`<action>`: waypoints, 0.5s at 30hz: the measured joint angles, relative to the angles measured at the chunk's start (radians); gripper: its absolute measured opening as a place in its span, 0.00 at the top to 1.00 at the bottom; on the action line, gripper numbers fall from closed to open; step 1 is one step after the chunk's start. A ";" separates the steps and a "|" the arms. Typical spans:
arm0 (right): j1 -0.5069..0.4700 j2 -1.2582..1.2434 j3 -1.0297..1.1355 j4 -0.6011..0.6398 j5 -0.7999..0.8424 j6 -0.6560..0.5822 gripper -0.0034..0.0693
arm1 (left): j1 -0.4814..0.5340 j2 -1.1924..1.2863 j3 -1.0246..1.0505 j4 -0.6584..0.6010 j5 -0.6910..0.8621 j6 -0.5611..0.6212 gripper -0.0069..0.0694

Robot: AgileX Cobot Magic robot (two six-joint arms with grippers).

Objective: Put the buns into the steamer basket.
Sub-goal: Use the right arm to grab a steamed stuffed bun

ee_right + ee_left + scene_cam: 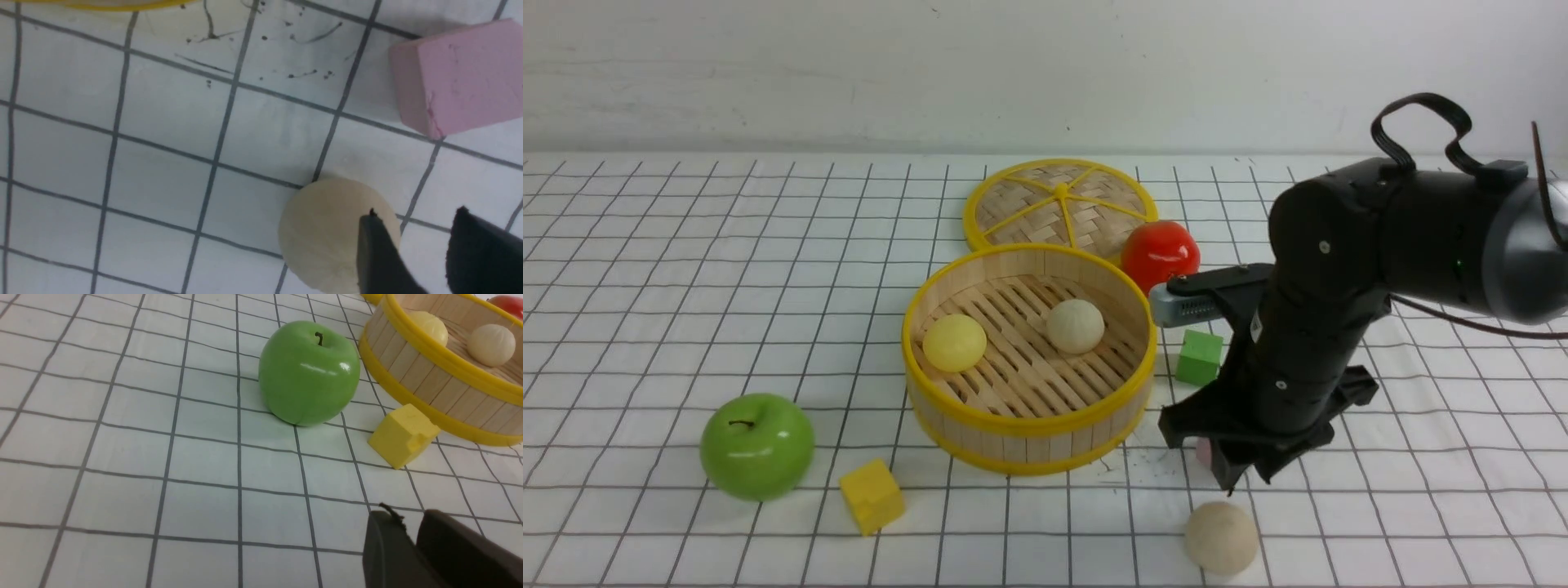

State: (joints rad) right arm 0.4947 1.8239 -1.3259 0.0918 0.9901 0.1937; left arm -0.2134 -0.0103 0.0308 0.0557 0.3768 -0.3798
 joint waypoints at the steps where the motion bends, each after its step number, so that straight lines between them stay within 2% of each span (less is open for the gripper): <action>1: 0.000 0.000 0.000 0.014 0.000 0.004 0.66 | 0.000 0.000 0.000 0.000 0.000 0.000 0.76; 4: 0.002 0.001 0.000 0.055 0.007 0.009 0.72 | 0.000 0.000 0.000 0.000 0.000 0.000 0.76; 7: 0.003 0.001 0.000 0.063 0.010 0.025 0.72 | 0.000 0.000 0.000 0.000 0.000 0.000 0.76; 15: 0.003 0.010 0.000 0.060 0.049 0.032 0.55 | 0.000 0.000 0.000 0.000 0.000 0.000 0.76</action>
State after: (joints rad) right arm 0.4978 1.8336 -1.3259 0.1514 1.0393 0.2259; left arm -0.2134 -0.0103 0.0308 0.0557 0.3768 -0.3798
